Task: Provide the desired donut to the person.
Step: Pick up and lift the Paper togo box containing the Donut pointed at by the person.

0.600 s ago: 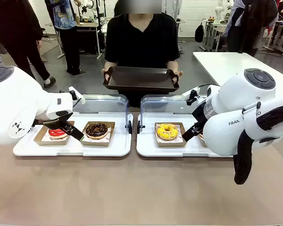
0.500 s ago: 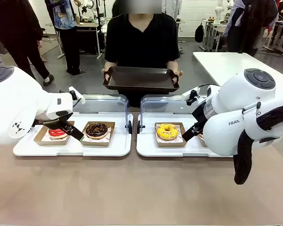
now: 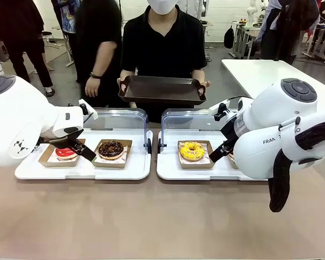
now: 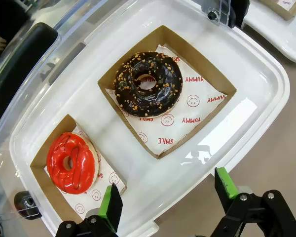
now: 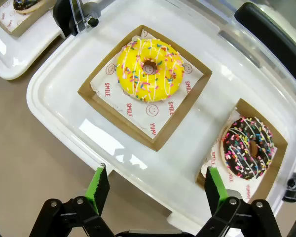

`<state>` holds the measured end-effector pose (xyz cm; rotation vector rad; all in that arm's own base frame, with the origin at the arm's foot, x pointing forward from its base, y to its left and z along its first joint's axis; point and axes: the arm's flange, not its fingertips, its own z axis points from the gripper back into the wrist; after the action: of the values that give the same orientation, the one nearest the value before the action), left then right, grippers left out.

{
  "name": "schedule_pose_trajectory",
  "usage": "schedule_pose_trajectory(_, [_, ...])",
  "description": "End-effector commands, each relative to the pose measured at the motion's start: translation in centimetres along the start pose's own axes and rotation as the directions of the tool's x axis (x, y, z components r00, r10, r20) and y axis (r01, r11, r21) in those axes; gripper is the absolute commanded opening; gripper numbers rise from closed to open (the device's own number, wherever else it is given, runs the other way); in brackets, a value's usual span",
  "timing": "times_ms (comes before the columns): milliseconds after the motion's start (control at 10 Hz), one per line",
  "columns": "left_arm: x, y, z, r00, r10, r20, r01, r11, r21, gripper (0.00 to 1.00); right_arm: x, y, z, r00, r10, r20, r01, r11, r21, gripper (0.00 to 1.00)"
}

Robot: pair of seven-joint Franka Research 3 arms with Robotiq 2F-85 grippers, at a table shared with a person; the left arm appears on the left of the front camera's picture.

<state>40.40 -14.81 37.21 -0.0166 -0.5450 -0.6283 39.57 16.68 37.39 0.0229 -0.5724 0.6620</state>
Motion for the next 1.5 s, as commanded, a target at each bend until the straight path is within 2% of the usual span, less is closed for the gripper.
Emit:
schedule_pose_trajectory(0, [0.0, 0.0, 0.0, 1.000, 0.000, 0.000, 0.000, 1.000, 0.000, 1.00, 0.0, 0.0, 0.0, 1.000, 0.000, 0.000, 0.000, 1.000, 0.000, 1.00])
schedule_pose_trajectory(700, [0.0, 0.0, 0.0, 1.000, 0.000, 0.000, 0.000, 1.000, 0.000, 1.00, 0.0, 0.0, 0.0, 1.000, 0.000, 0.000, 0.000, 1.000, 0.000, 1.00])
schedule_pose_trajectory(800, [0.7, 0.4, 2.6, 0.999, -0.049, 0.016, 0.050, 0.998, -0.048, 1.00, 0.7, 0.5, 2.0, 1.000, 0.025, -0.008, -0.025, 0.999, -0.023, 1.00])
schedule_pose_trajectory(1000, [1.4, 0.6, 8.3, 0.994, -0.102, 0.036, 0.105, 0.993, -0.060, 1.00, 1.6, 0.6, 7.9, 0.999, 0.039, -0.016, -0.040, 0.998, -0.055, 1.00])
schedule_pose_trajectory(1200, [3.3, 1.4, 12.7, 0.987, -0.158, -0.023, 0.157, 0.986, -0.051, 1.00, 2.8, 0.5, 13.4, 0.998, 0.049, -0.032, -0.051, 0.997, -0.059, 1.00])
schedule_pose_trajectory(1400, [3.8, 1.6, 16.9, 0.985, -0.169, -0.026, 0.168, 0.985, -0.030, 1.00, 3.5, 0.9, 19.2, 0.998, 0.063, -0.016, -0.064, 0.994, -0.086, 1.00])
